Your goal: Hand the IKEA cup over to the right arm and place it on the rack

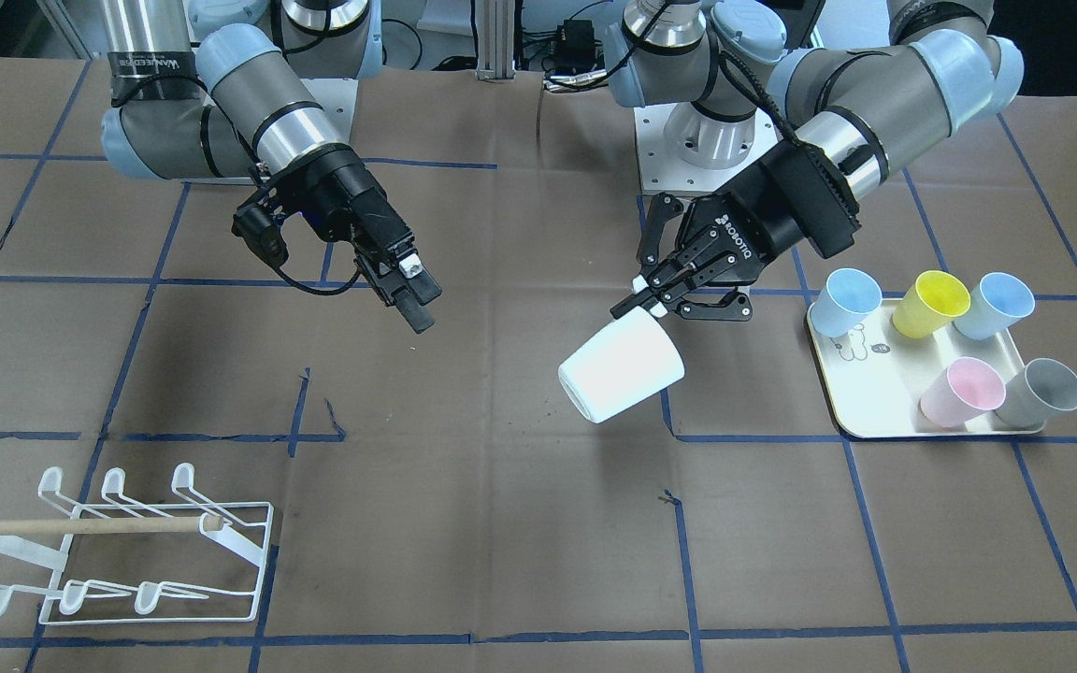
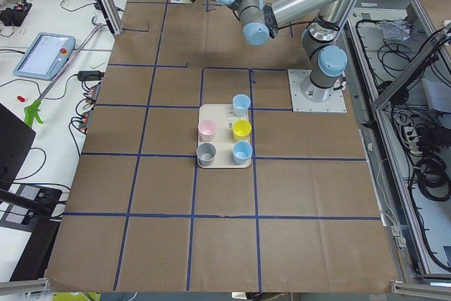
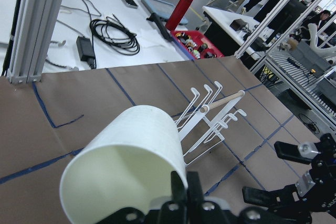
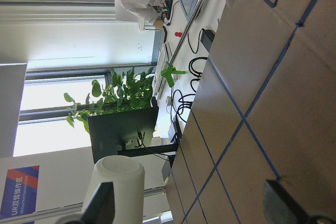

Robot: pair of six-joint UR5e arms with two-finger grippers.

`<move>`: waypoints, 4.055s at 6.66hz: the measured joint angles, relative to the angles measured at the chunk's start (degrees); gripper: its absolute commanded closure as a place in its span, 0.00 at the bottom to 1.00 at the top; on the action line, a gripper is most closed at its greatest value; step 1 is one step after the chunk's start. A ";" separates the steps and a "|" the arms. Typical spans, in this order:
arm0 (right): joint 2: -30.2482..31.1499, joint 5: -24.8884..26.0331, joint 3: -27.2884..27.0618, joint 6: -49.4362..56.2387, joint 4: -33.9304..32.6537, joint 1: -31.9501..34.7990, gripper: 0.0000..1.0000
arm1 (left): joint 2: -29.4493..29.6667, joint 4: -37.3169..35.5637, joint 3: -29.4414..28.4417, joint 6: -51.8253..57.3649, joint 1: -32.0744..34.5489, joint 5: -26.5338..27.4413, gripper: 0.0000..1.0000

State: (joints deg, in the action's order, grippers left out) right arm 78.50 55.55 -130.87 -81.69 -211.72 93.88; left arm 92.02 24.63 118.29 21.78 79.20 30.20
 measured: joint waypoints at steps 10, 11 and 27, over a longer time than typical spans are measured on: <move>-3.74 2.59 7.28 -12.36 1.22 7.06 0.01 | 8.18 -40.93 9.78 -17.64 3.93 -3.37 0.93; -4.79 3.40 8.85 -12.43 1.27 7.77 0.01 | 7.91 -41.05 9.82 -18.45 4.19 -3.24 0.93; -9.95 6.04 16.00 -12.50 3.20 10.43 0.13 | 7.51 -41.18 9.69 -20.55 4.70 -2.60 0.91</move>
State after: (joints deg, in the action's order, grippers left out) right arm 68.54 61.59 -114.86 -94.19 -208.51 104.31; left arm 99.54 -16.54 127.98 1.23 83.90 27.60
